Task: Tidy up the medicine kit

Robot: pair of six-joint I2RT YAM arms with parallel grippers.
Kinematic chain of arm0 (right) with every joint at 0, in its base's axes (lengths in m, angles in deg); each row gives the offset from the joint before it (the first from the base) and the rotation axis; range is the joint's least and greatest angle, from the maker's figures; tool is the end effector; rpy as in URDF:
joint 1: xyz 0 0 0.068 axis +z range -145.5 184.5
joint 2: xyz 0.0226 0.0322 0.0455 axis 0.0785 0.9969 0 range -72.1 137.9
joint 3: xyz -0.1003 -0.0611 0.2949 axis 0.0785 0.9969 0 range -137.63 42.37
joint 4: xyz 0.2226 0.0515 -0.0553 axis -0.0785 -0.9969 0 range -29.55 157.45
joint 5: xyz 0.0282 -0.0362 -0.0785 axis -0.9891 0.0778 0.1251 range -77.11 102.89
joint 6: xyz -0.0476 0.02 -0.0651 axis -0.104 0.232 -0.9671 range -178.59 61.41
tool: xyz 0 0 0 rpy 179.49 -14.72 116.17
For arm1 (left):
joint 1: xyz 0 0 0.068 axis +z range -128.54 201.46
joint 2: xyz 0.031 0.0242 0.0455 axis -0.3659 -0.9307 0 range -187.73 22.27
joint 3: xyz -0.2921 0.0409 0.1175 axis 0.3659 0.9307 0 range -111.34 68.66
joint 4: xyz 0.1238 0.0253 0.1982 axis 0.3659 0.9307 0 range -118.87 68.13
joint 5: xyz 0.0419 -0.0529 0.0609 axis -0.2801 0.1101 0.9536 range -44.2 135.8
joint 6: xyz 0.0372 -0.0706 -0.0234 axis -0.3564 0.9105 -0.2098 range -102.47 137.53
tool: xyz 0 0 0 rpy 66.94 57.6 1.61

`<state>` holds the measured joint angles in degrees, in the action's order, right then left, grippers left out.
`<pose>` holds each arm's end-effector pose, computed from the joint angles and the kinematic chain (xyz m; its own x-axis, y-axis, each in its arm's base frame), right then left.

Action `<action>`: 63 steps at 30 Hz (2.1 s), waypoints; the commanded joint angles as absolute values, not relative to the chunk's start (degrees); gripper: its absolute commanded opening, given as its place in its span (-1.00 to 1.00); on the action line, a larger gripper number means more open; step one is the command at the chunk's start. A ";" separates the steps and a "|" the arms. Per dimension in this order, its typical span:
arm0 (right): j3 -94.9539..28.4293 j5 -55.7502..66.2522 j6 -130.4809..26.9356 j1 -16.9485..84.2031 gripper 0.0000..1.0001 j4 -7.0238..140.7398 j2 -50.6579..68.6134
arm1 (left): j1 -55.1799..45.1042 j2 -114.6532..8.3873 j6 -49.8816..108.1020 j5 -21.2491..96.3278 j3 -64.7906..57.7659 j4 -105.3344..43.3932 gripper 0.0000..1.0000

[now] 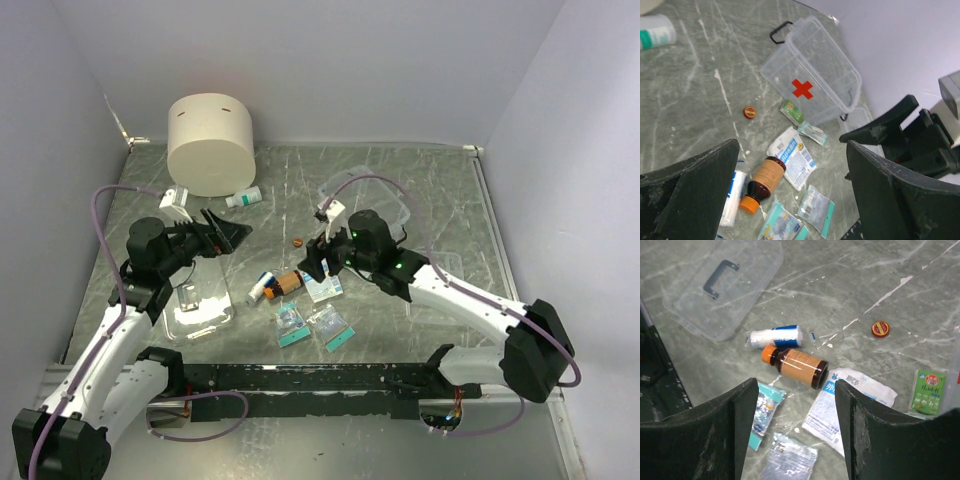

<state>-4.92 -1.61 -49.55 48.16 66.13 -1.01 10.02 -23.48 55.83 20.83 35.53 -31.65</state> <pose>0.1847 0.2014 0.3130 -0.4340 -0.2041 -0.8775 -0.7738 0.5832 0.2471 0.1566 -0.0630 0.3229 -0.4956 -0.4729 -0.7285 0.3572 0.6536 -0.6673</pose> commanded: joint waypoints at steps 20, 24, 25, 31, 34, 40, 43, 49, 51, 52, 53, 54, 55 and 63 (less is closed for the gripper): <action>-26.90 -0.93 -71.77 58.30 0.30 50.47 28.84 | 10.39 -17.83 44.23 46.74 21.35 -20.17 0.96; -30.12 1.36 -73.67 59.77 0.30 46.33 32.73 | 10.39 -17.70 45.98 46.35 23.91 -21.96 0.96; -30.54 1.71 -74.07 59.97 0.30 45.64 33.27 | 10.39 -17.68 46.15 45.99 24.15 -22.15 0.95; -32.40 2.38 -76.07 60.53 0.29 42.11 35.24 | 10.44 -18.33 46.01 45.93 23.83 -21.89 0.94; -32.45 2.63 -76.74 60.59 0.27 40.98 35.76 | 10.48 -18.55 46.30 45.36 24.17 -22.37 0.93; -35.54 5.23 -77.20 60.75 0.26 35.15 39.61 | 10.56 -18.82 46.68 45.57 24.34 -22.20 0.93; -36.46 7.62 -77.63 60.93 0.27 33.88 41.30 | 10.65 -18.92 46.56 45.60 24.27 -22.18 0.93; -37.40 9.81 -78.27 61.03 0.04 35.28 41.75 | 10.83 -18.94 46.78 44.73 24.81 -22.87 0.91; -37.56 9.78 -77.96 61.01 -0.06 35.80 41.70 | 10.91 -18.99 46.88 44.41 24.89 -22.91 0.91; -37.42 9.73 -77.71 61.00 -0.07 36.25 41.42 | 10.91 -18.98 46.96 44.32 24.92 -22.94 0.91; -37.17 9.74 -77.45 61.06 -0.08 36.85 41.02 | 10.98 -19.02 47.02 44.34 24.97 -22.97 0.91; -36.72 9.65 -77.25 61.02 -0.08 37.57 40.52 | 11.01 -19.03 47.06 44.16 24.97 -23.11 0.91; -36.22 9.59 -77.04 61.01 -0.09 38.32 39.83 | 11.05 -19.07 47.06 44.07 25.04 -23.20 0.91; -28.97 11.38 -69.98 61.02 -0.24 49.59 28.14 | 11.18 -19.37 49.99 46.31 25.68 -22.28 0.99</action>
<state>-32.35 9.36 -75.34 60.84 40.36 37.28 10.50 -19.42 47.66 44.98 24.56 -21.73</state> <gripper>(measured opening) 0.469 0.989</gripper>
